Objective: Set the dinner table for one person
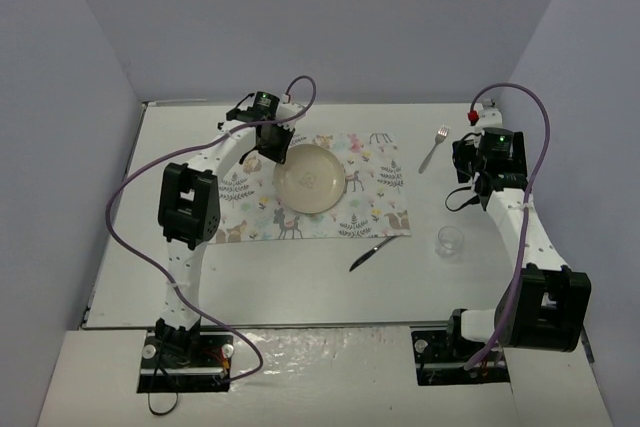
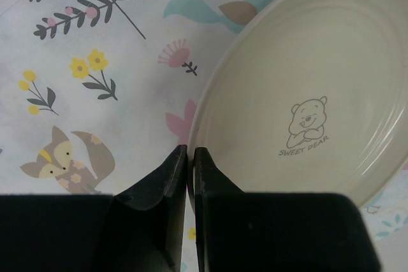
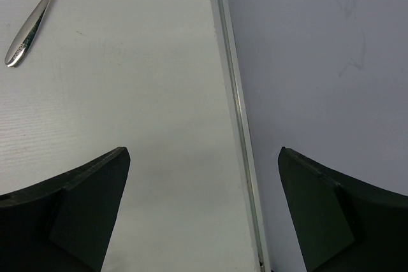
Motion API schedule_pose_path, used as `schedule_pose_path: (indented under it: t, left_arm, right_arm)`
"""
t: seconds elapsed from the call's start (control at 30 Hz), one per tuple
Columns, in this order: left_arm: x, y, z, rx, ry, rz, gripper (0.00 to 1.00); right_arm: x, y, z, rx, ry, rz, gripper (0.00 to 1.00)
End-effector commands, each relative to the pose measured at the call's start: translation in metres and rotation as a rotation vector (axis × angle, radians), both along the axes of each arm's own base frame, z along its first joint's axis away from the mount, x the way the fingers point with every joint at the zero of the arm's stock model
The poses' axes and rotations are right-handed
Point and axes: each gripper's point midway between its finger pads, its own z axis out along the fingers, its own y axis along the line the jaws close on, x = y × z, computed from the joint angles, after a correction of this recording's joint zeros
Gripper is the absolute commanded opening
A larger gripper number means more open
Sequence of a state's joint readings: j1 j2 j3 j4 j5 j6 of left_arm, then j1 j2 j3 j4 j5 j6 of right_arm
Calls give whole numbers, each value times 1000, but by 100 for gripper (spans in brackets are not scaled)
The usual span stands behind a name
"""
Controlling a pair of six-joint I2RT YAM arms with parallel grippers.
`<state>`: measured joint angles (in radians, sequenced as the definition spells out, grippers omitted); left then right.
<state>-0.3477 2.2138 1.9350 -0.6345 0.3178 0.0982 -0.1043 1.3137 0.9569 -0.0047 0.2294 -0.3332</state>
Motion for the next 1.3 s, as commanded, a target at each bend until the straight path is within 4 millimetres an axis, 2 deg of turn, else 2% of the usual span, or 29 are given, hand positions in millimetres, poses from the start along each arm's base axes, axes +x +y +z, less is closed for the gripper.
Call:
schedule_pose_path:
  t: [0.0, 0.5, 0.57, 0.6, 0.63, 0.7, 0.87, 0.93, 1.0, 1.07, 1.13, 1.2, 1.27]
  left_arm:
    - [11, -3, 1, -9, -37, 9, 0]
    - [8, 7, -28, 32, -11, 26, 0]
    - [10, 9, -28, 36, -17, 32, 10]
    - [11, 9, -28, 37, -19, 34, 23]
    - [12, 9, -26, 34, -20, 35, 42]
    - [13, 9, -19, 24, -30, 33, 57]
    - [21, 16, 33, 12, -136, 70, 72]
    - [20, 20, 65, 7, -207, 66, 73]
    - [16, 28, 77, 20, -228, 76, 75]
    - [6, 41, 95, 42, -252, 80, 75]
    - [-1, 49, 96, 59, -250, 79, 75]
    - [-21, 73, 88, 122, -232, 93, 76]
    - [-36, 91, 69, 178, -196, 109, 75]
  right_arm:
    - [11, -2, 11, 0, -61, -7, 100]
    - [10, -1, 7, 7, -51, -2, 100]
    - [9, -2, 12, 1, -61, -7, 100]
    - [9, -3, 15, -4, -67, -10, 100]
    - [8, -3, 19, -10, -75, -13, 100]
    - [6, -5, 28, -15, -96, -21, 100]
    - [-2, 4, 56, -6, -127, 36, 100]
    - [-7, 20, 54, 34, -45, 130, 100]
    - [-12, 25, 51, 54, 20, 160, 100]
    - [-30, 26, 31, 52, 183, 183, 100]
    - [-39, 24, 24, 37, 246, 187, 100]
    - [-63, 21, -2, 9, 390, 220, 100]
    - [-74, 24, -16, 8, 444, 256, 100]
